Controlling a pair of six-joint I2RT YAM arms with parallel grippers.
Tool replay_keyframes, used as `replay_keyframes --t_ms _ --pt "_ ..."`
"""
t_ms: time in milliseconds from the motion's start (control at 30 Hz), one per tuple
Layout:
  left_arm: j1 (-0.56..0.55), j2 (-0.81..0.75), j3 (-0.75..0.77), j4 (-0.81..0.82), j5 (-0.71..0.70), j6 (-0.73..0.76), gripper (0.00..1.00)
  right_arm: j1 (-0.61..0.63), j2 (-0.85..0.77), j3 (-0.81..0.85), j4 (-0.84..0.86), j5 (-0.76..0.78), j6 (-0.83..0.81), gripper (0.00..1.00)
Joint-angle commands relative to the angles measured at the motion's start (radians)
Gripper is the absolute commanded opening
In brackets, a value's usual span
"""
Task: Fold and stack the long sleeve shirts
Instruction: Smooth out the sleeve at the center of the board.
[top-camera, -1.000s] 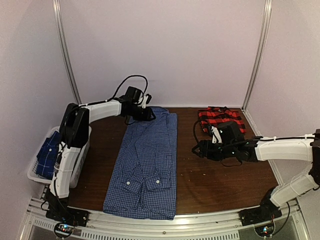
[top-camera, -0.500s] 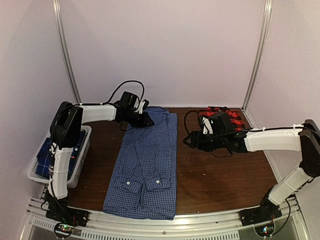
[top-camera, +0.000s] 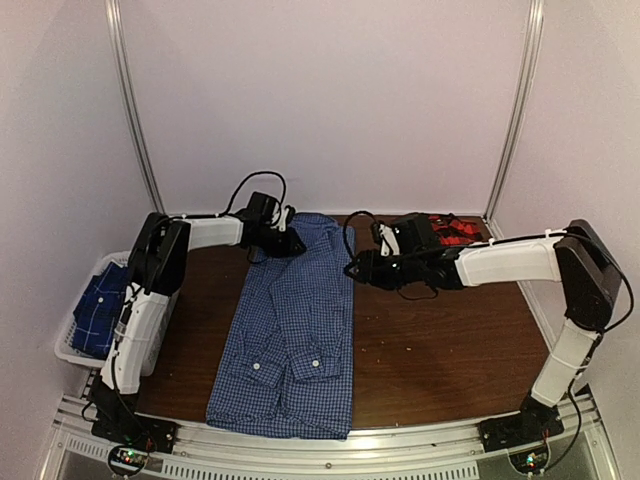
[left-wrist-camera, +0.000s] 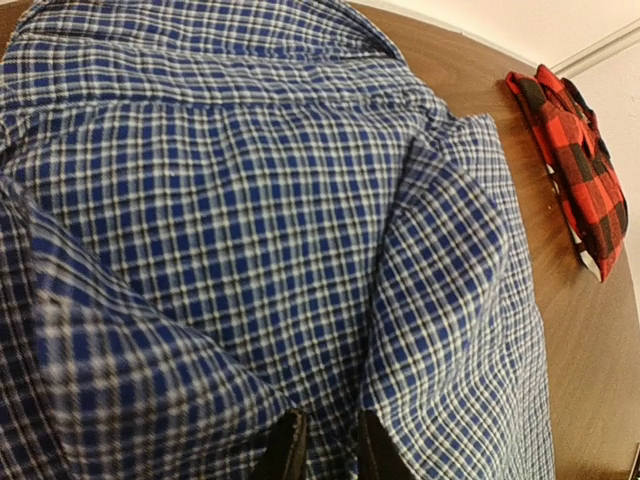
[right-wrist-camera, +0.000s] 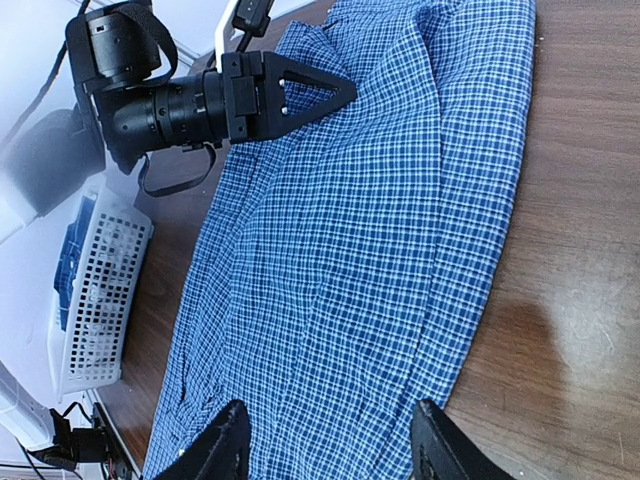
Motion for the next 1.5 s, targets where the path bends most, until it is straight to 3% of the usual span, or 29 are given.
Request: replay_keyframes --t_ms 0,600,933,1167,1467 --pt "0.024 0.025 0.075 -0.004 0.011 -0.009 0.19 -0.012 0.097 0.119 0.031 -0.039 -0.027 0.55" --pt "0.095 -0.034 0.100 0.003 0.118 -0.011 0.20 -0.099 0.714 0.776 0.202 -0.284 0.131 0.27" --pt "0.086 -0.257 -0.228 0.151 0.203 -0.079 0.20 -0.155 0.999 1.059 0.307 -0.216 0.387 0.12" --pt "0.064 -0.330 -0.358 0.191 0.266 -0.076 0.20 -0.173 1.054 1.074 0.371 -0.165 0.510 0.11" --pt "0.021 -0.262 -0.386 0.210 0.245 -0.101 0.21 -0.185 1.061 1.068 0.407 -0.175 0.567 0.11"
